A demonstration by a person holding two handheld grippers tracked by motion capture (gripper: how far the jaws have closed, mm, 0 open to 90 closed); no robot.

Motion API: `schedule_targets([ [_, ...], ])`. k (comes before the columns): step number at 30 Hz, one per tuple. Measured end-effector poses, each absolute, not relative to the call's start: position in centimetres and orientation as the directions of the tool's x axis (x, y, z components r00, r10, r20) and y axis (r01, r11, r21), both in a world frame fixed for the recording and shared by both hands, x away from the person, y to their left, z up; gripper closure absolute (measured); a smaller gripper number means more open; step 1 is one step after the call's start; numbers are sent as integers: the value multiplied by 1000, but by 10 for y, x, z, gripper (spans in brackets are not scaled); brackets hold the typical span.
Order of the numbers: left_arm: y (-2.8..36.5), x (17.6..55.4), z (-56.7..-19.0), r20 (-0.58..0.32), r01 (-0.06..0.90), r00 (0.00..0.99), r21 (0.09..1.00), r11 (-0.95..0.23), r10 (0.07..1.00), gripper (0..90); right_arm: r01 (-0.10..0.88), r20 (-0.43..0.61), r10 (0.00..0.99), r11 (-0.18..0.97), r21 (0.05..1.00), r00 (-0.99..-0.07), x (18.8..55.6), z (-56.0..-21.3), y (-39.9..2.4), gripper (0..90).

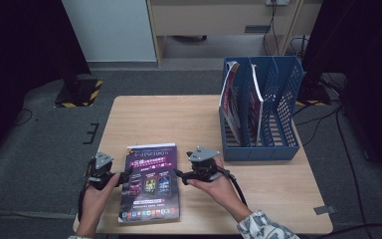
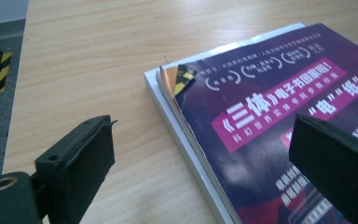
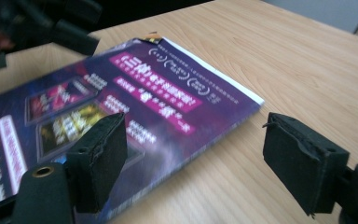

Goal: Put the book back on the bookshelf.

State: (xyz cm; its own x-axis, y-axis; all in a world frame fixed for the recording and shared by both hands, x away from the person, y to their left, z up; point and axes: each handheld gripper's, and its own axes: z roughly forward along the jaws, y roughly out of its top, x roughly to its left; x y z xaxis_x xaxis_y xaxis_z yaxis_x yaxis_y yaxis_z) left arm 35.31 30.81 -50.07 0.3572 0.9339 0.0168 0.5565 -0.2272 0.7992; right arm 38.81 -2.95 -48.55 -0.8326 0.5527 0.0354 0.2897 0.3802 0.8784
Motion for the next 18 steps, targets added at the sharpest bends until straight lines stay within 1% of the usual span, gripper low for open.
schedule_targets([
  [1,308,351,-501,24,559,359,795,-235,933,66,303,53,556,368,879,-829,392,-486,-27,229],
  [2,308,349,-501,28,560,359,793,-239,933,67,310,63,560,359,880,-826,397,-487,-23,257],
  [5,312,346,-499,22,557,350,799,-226,937,81,321,80,553,355,878,-829,404,-491,-15,263],
  [8,314,347,-499,0,562,335,802,-200,942,125,343,94,547,373,862,-832,403,-495,-10,226],
  [10,313,348,-499,3,562,352,799,-214,936,144,355,110,538,377,856,-836,398,-496,-10,211],
  [13,308,350,-499,5,560,380,794,-235,925,178,344,98,539,378,860,-837,391,-498,-14,191],
  [15,305,351,-500,-4,561,402,791,-243,916,234,351,105,544,371,860,-833,388,-500,-17,174],
  [16,304,352,-500,8,562,408,786,-258,913,244,355,105,544,377,856,-832,387,-500,-17,162],
  [18,302,353,-501,11,559,421,785,-269,907,309,364,114,543,380,850,-832,388,-500,-18,159],
])
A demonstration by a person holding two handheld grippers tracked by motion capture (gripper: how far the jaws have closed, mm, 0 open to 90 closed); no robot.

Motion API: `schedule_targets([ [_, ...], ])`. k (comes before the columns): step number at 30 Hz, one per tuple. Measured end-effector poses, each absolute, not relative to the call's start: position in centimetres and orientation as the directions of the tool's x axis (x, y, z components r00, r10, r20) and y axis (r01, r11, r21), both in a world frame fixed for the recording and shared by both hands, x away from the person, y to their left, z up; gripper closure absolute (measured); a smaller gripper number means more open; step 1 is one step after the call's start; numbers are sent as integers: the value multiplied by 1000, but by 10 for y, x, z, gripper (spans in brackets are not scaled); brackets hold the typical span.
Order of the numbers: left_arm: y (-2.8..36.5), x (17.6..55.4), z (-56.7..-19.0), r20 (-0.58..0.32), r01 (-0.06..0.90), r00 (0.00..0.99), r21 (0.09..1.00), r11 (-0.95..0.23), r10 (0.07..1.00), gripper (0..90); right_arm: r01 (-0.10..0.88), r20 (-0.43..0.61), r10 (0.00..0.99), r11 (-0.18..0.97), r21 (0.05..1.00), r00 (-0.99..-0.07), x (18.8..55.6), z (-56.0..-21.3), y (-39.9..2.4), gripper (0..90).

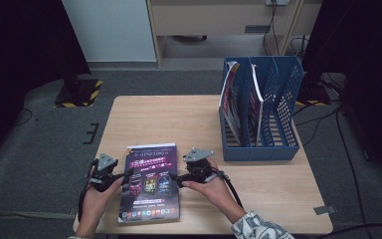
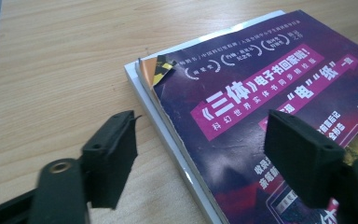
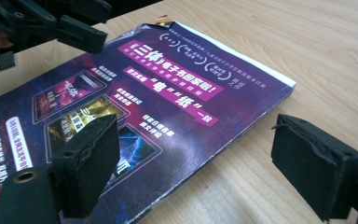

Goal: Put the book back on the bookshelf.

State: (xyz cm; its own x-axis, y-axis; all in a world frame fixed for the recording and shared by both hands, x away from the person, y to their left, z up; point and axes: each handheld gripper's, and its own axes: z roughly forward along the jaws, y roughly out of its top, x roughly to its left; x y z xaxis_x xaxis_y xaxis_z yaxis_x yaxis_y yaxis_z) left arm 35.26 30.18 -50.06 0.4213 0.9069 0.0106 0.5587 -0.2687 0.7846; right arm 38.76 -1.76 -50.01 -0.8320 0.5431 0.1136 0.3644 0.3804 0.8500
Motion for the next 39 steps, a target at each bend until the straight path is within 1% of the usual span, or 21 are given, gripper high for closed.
schedule_targets([
  [4,299,355,-504,16,574,425,768,-283,905,338,364,116,533,389,846,-838,387,-502,-18,192],
  [6,300,357,-505,-1,575,428,772,-272,904,379,366,121,520,400,840,-845,386,-504,-16,198],
  [9,298,361,-510,-3,589,438,757,-284,899,423,365,120,510,412,835,-852,385,-506,-15,197],
  [12,296,362,-512,-21,596,431,757,-267,902,440,374,128,507,419,828,-852,387,-509,-15,195],
  [15,297,362,-513,-42,601,416,762,-240,908,432,377,129,509,422,824,-851,387,-510,-16,194],
  [18,299,363,-515,-51,605,406,763,-226,913,357,376,127,509,423,824,-851,387,-509,-16,194],
  [20,299,363,-516,-68,604,412,767,-217,908,398,376,128,507,426,823,-853,387,-510,-16,194],
  [27,300,363,-516,-80,608,413,766,-208,907,400,390,140,508,430,814,-850,389,-512,-17,191],
  [31,298,363,-515,-53,604,416,763,-232,908,400,395,144,515,420,817,-845,390,-511,-19,189],
  [39,295,363,-513,-30,601,422,757,-255,906,392,408,153,514,430,806,-844,392,-515,-19,181],
])
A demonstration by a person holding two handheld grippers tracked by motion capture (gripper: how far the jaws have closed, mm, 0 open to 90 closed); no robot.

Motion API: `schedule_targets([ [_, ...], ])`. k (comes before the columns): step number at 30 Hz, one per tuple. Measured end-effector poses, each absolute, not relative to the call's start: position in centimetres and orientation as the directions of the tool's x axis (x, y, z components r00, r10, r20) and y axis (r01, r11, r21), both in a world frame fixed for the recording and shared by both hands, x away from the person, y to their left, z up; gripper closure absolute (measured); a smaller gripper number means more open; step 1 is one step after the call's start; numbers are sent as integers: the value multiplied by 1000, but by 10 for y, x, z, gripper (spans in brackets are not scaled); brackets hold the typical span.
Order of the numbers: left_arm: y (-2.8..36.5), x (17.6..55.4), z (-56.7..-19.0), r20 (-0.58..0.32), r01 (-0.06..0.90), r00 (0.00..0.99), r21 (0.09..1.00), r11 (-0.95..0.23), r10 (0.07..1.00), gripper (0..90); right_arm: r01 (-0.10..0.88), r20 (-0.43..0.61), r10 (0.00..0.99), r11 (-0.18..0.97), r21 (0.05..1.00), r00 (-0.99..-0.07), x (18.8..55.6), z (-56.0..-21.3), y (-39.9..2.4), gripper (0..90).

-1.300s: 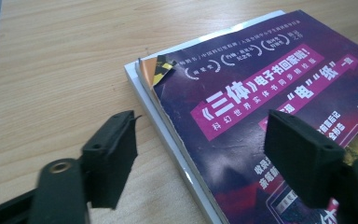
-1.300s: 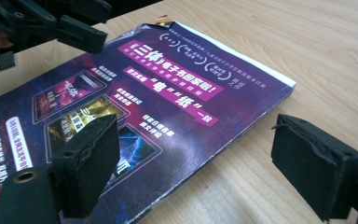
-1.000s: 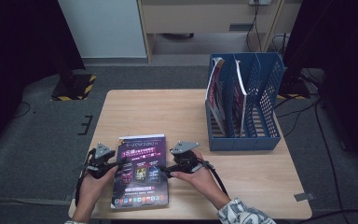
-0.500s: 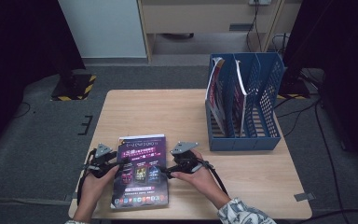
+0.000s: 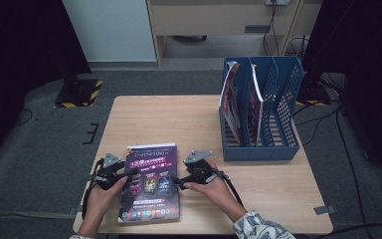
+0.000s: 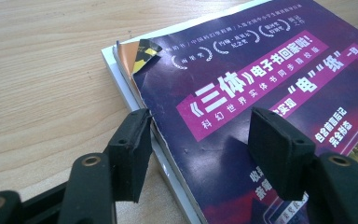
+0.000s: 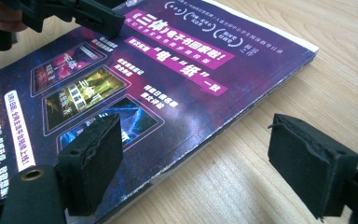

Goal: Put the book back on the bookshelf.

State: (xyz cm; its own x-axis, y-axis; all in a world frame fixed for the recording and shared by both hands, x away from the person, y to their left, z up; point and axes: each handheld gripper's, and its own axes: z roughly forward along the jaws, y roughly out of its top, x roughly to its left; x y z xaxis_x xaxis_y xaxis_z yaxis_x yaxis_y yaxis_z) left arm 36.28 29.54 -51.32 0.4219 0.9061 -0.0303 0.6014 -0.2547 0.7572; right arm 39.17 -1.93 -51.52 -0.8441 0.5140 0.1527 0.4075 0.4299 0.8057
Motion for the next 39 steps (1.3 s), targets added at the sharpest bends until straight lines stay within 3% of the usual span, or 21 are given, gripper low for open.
schedule_targets([
  [35,281,364,-510,36,575,464,748,-331,885,389,472,240,477,458,753,-845,394,-532,-9,124],
  [39,283,366,-512,7,578,465,755,-310,885,380,502,275,480,446,741,-833,396,-535,-9,101],
])
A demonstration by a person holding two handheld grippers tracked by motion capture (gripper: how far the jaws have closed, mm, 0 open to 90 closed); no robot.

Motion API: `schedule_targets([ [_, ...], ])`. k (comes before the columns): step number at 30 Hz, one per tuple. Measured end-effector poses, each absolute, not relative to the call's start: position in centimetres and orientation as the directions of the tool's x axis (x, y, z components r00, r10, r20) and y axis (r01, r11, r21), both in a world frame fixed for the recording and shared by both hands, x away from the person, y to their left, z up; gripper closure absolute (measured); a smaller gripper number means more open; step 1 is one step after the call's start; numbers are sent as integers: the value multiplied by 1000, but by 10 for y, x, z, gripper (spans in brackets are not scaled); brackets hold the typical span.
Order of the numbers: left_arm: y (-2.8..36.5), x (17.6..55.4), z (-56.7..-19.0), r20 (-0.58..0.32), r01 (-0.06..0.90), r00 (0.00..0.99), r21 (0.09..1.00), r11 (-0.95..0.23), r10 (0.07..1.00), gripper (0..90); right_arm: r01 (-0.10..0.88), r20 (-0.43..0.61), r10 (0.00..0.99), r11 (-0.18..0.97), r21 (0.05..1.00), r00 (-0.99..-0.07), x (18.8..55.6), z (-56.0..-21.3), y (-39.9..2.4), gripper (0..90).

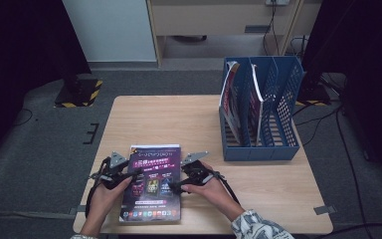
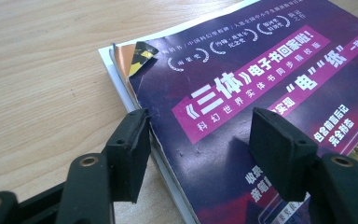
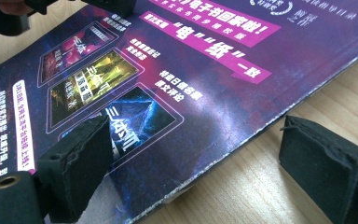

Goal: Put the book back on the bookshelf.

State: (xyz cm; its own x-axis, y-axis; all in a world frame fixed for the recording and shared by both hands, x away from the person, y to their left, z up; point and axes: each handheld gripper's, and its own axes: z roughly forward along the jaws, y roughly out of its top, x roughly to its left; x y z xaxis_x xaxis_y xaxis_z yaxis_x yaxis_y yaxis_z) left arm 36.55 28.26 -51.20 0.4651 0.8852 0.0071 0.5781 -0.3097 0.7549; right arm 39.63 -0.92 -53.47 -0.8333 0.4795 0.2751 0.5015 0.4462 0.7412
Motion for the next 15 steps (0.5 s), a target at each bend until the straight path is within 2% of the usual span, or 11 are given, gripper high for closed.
schedule_targets([
  [3,283,365,-512,5,578,464,756,-307,886,378,513,296,474,437,738,-829,398,-536,-9,101],
  [9,283,365,-513,7,577,461,757,-306,887,376,501,273,483,444,743,-832,396,-534,-6,107],
  [15,285,365,-514,-12,580,455,762,-286,890,375,480,265,481,406,778,-836,394,-522,-6,153],
])
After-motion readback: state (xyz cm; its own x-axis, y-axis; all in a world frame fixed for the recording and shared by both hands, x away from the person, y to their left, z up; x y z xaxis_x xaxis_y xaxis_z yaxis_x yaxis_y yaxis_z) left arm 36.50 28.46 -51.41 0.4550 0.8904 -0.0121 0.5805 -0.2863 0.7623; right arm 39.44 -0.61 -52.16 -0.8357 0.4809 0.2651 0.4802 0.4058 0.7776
